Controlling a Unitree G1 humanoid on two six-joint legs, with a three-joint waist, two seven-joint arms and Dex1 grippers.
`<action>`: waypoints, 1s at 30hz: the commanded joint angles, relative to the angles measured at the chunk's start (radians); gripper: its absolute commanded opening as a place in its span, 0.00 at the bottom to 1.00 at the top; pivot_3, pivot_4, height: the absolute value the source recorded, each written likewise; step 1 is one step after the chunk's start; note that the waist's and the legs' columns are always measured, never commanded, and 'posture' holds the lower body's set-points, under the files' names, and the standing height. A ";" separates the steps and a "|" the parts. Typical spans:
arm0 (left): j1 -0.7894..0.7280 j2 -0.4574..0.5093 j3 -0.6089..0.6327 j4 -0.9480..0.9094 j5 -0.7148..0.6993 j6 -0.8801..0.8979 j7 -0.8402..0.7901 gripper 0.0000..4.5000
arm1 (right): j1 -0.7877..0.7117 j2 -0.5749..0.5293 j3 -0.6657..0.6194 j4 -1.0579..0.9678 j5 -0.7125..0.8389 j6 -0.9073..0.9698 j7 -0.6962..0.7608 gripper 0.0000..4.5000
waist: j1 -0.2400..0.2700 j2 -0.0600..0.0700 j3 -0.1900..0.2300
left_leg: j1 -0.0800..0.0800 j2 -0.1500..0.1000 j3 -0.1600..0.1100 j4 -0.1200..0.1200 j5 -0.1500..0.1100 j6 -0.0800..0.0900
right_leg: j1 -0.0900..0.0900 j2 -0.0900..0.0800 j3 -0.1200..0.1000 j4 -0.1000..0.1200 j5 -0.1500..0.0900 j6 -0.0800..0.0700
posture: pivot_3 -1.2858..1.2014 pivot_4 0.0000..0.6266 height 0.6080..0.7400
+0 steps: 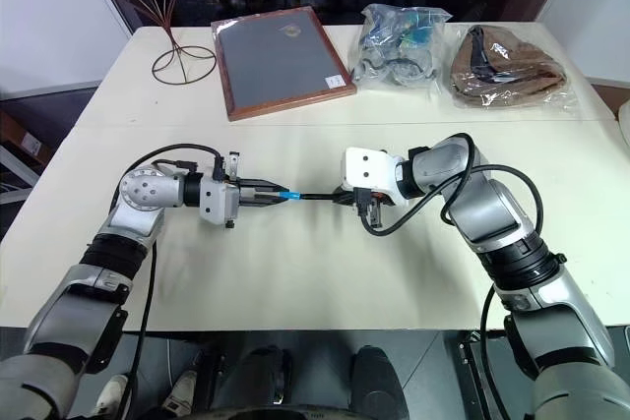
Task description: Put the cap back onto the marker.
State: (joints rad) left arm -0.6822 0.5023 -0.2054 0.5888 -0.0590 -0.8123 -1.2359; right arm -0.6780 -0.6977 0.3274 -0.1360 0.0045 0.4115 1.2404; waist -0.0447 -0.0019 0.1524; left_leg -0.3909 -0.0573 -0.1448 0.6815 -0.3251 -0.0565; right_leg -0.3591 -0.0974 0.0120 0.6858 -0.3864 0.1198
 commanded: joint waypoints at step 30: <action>-0.011 -0.062 -0.005 -0.101 -0.028 0.107 0.005 0.00 | -0.039 0.058 0.045 -0.143 -0.009 -0.031 0.027 0.01 | 0.000 0.000 0.000 | 0.000 0.000 0.000 0.000 0.000 0.000 | 0.000 0.000 0.000 0.000 0.000 0.000 | 0.52 0.24 1.00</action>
State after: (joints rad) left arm -0.6445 0.4869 -0.1857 0.5187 -0.0849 -0.6544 -1.2620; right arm -0.6898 -0.6938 0.3381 -0.1731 -0.0673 0.4029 1.2458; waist -0.0445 -0.0019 0.1524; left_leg -0.3909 -0.0573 -0.1447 0.6815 -0.3251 -0.0565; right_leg -0.3591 -0.0974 0.0120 0.6859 -0.3864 0.1198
